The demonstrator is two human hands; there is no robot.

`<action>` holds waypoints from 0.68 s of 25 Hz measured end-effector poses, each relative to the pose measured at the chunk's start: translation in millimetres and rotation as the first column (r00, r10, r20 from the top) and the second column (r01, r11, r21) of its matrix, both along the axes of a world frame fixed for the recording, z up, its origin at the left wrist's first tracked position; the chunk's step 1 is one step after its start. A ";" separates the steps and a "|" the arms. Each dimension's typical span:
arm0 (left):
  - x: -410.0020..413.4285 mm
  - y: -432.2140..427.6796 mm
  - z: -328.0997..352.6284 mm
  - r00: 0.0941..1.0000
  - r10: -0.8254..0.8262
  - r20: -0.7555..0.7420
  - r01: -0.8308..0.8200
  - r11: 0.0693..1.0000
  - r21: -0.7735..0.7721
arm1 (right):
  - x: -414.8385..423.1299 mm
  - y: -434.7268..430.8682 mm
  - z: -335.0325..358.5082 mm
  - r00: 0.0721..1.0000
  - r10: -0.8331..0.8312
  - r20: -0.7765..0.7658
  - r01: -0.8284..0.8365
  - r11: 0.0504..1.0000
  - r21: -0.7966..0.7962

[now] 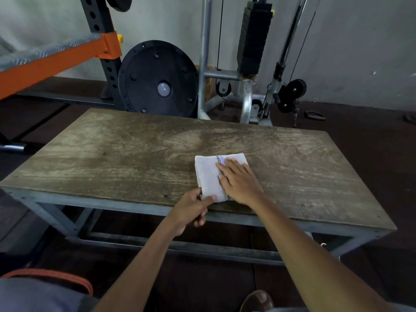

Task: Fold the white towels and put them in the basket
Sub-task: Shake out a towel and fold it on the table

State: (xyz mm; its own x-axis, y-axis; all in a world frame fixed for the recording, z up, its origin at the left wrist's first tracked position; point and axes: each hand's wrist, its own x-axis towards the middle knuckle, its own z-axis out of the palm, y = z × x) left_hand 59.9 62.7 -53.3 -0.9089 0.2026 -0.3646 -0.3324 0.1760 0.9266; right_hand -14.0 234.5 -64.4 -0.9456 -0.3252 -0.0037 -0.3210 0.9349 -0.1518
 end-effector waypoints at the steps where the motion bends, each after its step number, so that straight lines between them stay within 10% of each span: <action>1: 0.3 -1.9 1.0 0.999 -0.015 -0.044 0.012 0.998 -0.058 | -0.4 -0.6 -1.1 1.000 -0.005 -0.009 0.005 1.000 -0.010; 17: 8.4 -1.6 -0.5 0.996 0.024 0.089 -0.043 0.977 0.210 | -4.4 4.8 3.6 0.996 -0.011 0.093 0.021 0.993 -0.114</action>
State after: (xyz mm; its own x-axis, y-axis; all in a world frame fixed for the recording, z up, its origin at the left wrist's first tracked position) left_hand 68.3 61.1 -53.8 -0.8838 0.2531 -0.3935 -0.4144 -0.0331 0.9095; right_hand -18.4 239.3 -60.9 -0.9481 -0.3134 -0.0544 -0.2858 0.9144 -0.2867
